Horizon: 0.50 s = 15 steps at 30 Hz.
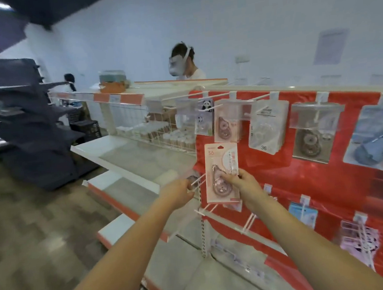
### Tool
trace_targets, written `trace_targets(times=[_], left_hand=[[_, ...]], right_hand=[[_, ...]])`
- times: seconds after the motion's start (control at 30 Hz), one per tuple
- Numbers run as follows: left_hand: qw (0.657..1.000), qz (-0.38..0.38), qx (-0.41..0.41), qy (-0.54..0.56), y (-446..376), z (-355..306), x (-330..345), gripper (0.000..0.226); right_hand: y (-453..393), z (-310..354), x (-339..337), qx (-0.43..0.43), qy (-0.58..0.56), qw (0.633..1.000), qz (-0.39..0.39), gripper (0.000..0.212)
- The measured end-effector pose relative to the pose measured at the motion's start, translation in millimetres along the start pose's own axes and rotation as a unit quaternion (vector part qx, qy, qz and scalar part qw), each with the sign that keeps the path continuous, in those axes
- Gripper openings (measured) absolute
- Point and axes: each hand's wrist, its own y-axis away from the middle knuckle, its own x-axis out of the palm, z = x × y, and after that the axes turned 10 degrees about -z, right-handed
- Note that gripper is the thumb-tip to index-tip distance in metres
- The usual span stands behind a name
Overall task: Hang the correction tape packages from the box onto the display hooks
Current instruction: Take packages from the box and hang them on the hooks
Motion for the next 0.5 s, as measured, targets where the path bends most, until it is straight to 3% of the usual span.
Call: trace_targets(times=[0.2, 0.5], left_hand=[[1.0, 0.009, 0.002, 0.006, -34.0, 55.0, -5.4, 0.029], [0.991, 0.041, 0.13, 0.002, -81.3, 112.1, -8.1, 0.031]], right_hand=[[-25.2, 8.9, 69.3, -0.074, 0.022, 0.997, -0.031, 0.021], [-39.4, 29.2, 133.1, -0.164, 0.004, 0.977, -0.134, 0.027]])
